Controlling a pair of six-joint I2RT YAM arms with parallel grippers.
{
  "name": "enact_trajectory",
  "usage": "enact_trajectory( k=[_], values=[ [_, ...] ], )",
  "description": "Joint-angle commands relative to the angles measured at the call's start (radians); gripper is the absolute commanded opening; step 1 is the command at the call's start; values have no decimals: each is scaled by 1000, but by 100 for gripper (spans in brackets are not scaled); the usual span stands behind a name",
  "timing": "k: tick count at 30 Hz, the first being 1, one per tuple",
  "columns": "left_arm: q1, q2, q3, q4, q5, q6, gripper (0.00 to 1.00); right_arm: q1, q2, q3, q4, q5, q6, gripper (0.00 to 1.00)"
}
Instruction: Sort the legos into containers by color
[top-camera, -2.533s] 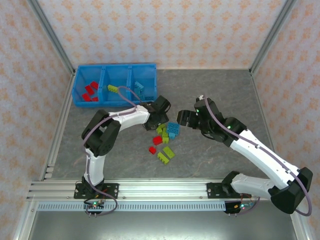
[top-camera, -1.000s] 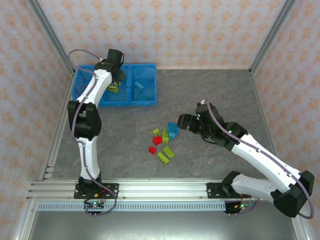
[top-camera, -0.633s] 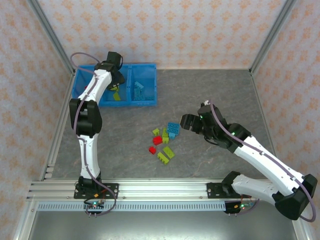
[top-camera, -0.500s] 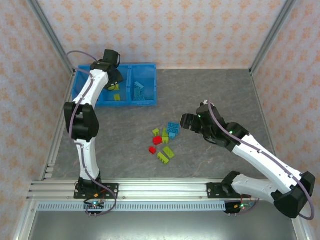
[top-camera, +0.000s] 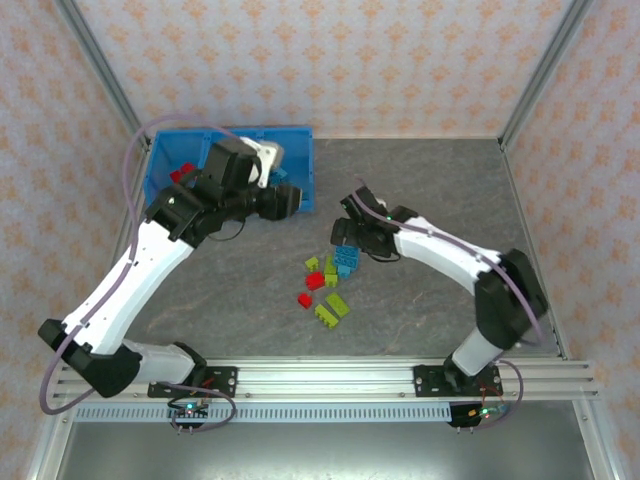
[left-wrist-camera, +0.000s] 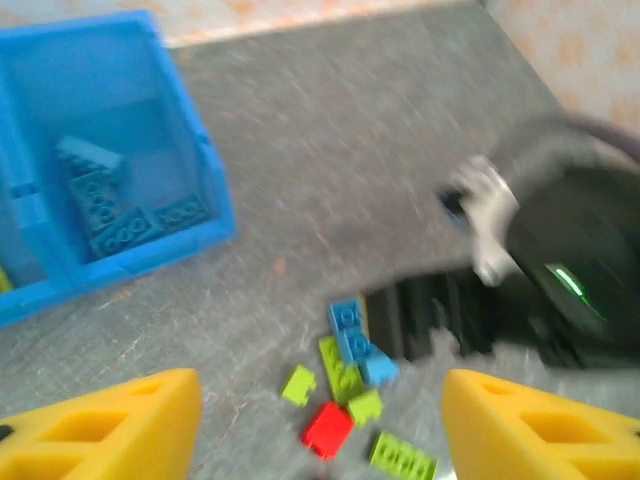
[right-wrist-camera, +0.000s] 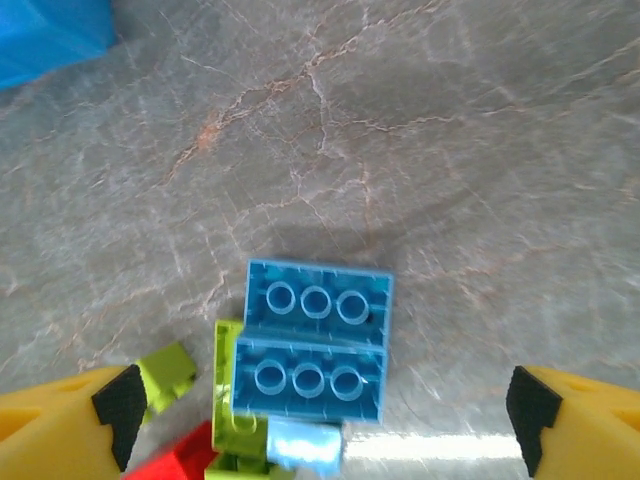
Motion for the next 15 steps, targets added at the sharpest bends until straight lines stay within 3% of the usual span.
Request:
enact_trajectory(
  k=[1,4,8,15],
  values=[
    [-10,-46,-132,-58,121,258,70,-7,119,84,3,-6,-4,98],
    [-11,-120,-264,31,154,313,74,-7,212,133,2,2,5,99],
    [-13,-171,-300,28,169,368,82,-7,278,156,-1,13,27,98],
    [-13,-261,-371,83,134,400,97,-8,306,154,-22,32,61,69]
  ],
)
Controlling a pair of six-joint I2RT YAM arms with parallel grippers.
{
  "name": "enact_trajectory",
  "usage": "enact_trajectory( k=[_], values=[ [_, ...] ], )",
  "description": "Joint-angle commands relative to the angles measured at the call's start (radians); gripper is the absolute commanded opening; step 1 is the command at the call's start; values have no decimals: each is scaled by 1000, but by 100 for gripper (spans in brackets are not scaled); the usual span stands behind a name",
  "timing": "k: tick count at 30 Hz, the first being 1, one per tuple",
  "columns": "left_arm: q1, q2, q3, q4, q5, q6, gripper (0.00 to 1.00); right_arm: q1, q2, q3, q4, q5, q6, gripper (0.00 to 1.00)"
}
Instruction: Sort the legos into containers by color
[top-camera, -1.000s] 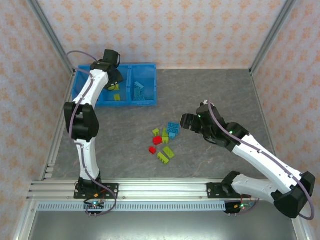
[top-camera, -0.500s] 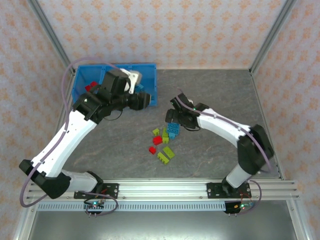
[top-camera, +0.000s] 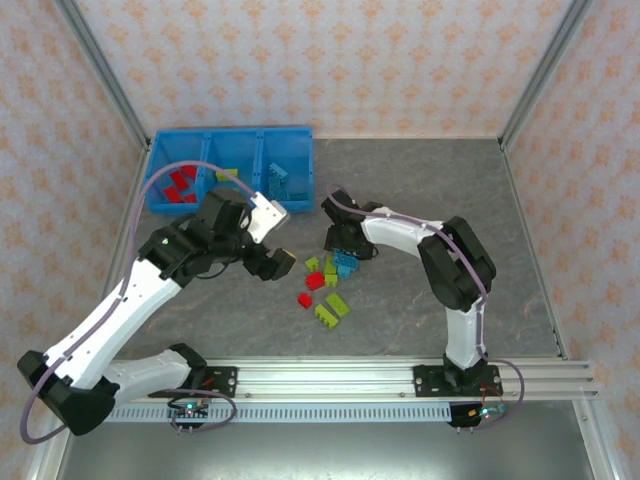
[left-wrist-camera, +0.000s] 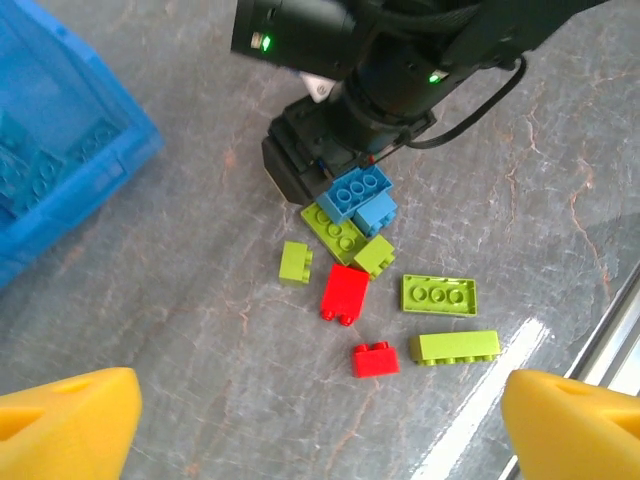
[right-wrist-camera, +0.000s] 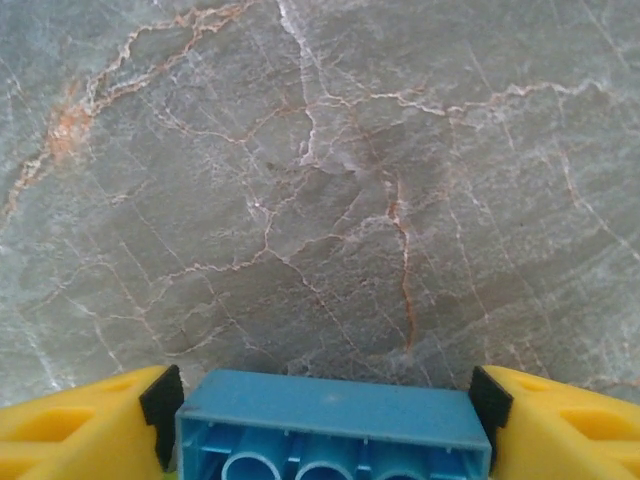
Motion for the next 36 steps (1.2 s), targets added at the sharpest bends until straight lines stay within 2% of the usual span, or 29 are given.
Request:
enact_trajectory(
  k=[1,4,6,10,14,18,22,25,31,34,36],
  values=[
    [-2,-37,-20,55,-6,49,99,-5,-9,18,-27,48,32,66],
    [-3,-61,-36,72,-37,47,100,-4,-76,12,-17,77,36,55],
    [-2,-78,-44,86,-60,41,100,-4,-149,0,15,90,25,51],
    [-3,-150,-88,156,-99,23,100,36,-290,-26,168,78,-86,53],
    [-3,-204,-128,210,-117,19,100,104,-294,37,287,19,-193,54],
    [-3,-241,-152,234,-213,18,100,121,-175,206,282,60,-237,54],
    [-3,-282,-181,268,-420,-11,100,121,12,420,264,135,-335,55],
    [-2,-297,-191,276,-523,-19,100,117,164,613,213,175,-387,55],
    [-1,-300,-199,284,-544,-19,100,82,471,1056,28,227,-437,59],
    [-1,-293,-199,285,-546,-18,100,75,565,1214,-33,203,-478,74],
    [0,-290,-199,286,-548,-16,100,75,577,1251,-46,190,-496,79]
  ],
)
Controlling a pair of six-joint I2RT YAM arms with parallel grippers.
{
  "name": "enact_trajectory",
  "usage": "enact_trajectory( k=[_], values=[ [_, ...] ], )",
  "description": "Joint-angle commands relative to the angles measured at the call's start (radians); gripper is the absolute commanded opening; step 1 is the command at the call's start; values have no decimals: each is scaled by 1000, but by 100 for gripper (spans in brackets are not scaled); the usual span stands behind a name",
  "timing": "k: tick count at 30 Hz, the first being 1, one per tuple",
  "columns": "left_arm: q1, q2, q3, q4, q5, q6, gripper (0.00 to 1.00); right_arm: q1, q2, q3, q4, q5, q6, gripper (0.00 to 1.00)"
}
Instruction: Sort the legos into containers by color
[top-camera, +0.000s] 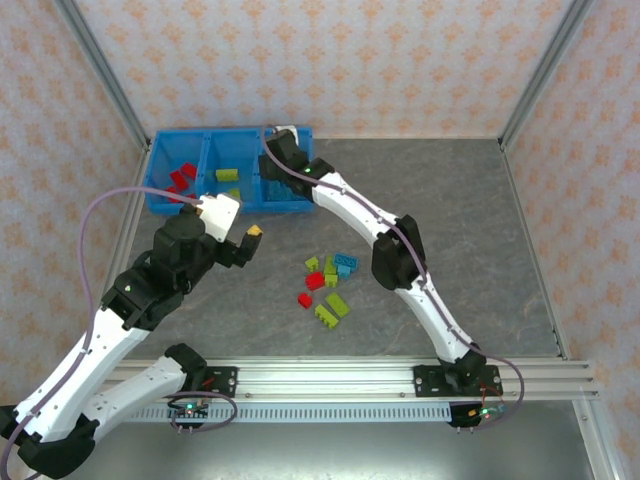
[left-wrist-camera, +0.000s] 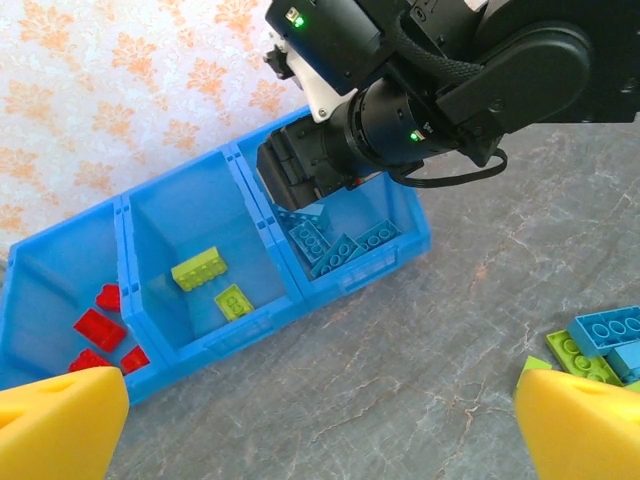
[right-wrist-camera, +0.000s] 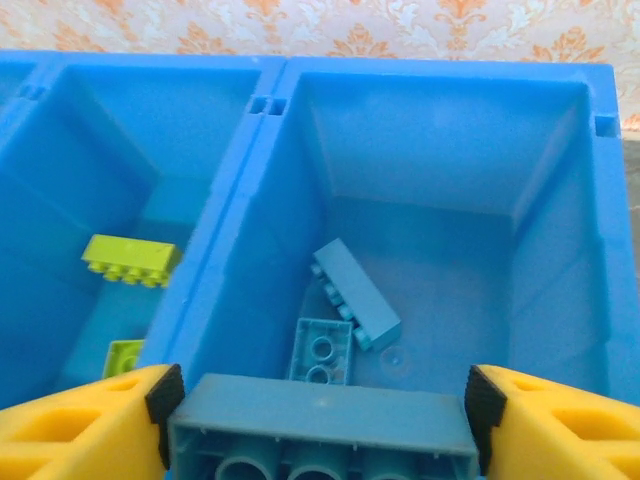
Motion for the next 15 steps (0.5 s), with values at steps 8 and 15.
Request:
enact_trajectory(
  k=[8,15],
  values=[
    [-1,12,-22,39,-37,-11,100,-2,-176,32,-167,-34,-27,81],
    [-1,61,-6,22,-66,-64,100,-2,-713,-615,4,-114,81,82]
  ],
)
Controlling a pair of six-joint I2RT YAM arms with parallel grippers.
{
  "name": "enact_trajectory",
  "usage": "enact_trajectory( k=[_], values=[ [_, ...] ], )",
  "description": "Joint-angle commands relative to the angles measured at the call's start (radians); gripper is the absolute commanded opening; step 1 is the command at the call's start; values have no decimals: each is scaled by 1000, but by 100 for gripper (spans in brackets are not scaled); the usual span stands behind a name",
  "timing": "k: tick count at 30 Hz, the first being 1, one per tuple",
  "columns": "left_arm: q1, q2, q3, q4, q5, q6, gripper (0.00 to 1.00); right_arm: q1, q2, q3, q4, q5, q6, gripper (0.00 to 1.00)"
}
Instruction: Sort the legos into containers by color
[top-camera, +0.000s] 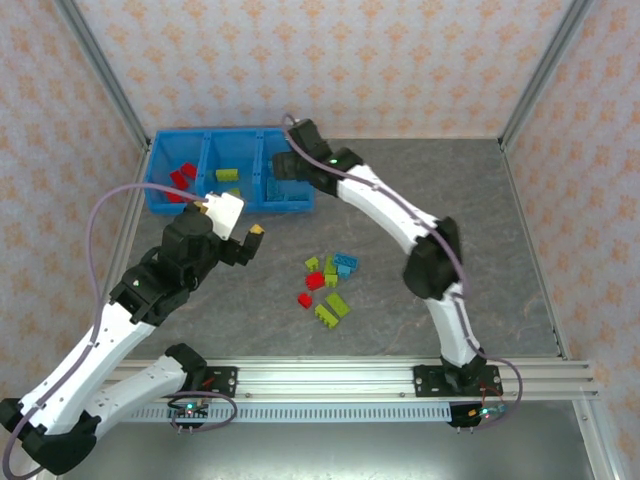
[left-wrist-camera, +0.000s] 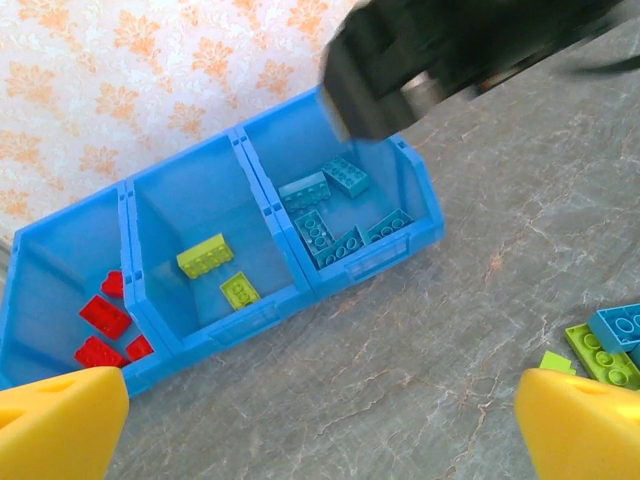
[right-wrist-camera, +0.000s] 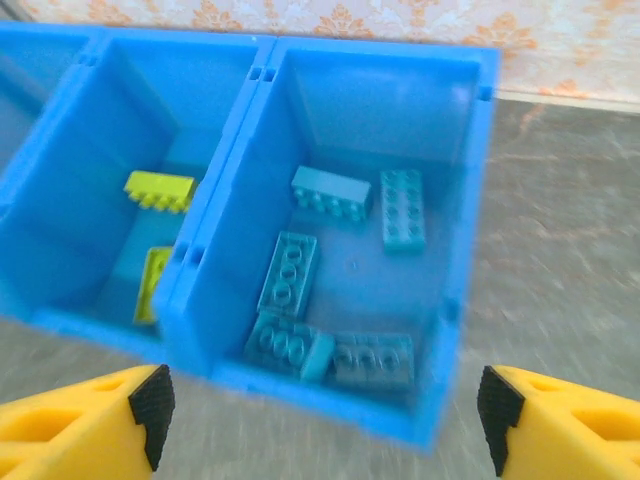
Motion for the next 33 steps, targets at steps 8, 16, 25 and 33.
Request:
enact_trajectory(
  k=[8,16,25,33],
  values=[
    [-6,279,136,-67,324,-533,100,4,-829,-839,148,-67,146,87],
    [-120,663,165,-22,385,-471,95,4,-1050,-1083,4,-143,243,88],
    [-133,978,296,-23,262,-402,79,4,-1067,-1107,-26,-141,274,87],
    [-129,1041,296,-44,217,-394,51,4,-1076,-1105,-41,-125,279,87]
  ],
)
